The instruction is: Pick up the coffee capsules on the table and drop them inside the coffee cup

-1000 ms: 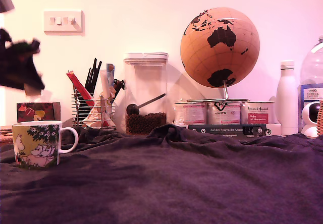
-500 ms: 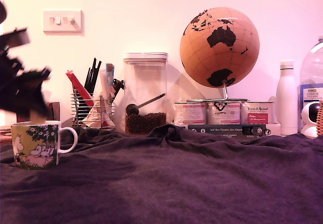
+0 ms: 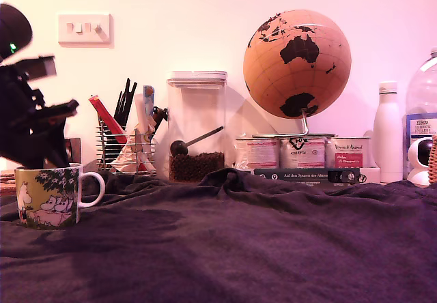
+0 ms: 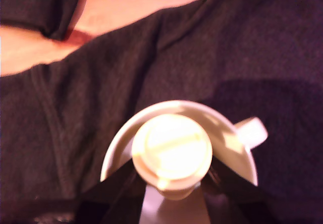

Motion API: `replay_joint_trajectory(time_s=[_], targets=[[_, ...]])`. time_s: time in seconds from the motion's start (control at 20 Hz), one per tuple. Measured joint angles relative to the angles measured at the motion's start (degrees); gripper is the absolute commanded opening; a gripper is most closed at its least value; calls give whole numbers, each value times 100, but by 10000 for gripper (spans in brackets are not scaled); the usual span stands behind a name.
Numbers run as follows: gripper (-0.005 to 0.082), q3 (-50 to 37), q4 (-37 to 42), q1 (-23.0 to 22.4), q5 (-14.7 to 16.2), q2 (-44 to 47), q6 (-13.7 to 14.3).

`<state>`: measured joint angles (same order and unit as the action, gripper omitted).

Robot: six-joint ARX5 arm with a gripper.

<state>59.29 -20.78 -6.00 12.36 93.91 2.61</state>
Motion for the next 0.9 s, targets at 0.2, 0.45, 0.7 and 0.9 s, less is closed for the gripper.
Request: replay_joint_trajectory(time_s=[0.2, 0.45, 0.7, 0.9], targets=[[267, 105, -140, 0, -4, 0, 0], [417, 105, -175, 0, -4, 0, 0], [549, 105, -168, 0, -2, 0, 42], [549, 105, -188, -17, -2, 0, 44]])
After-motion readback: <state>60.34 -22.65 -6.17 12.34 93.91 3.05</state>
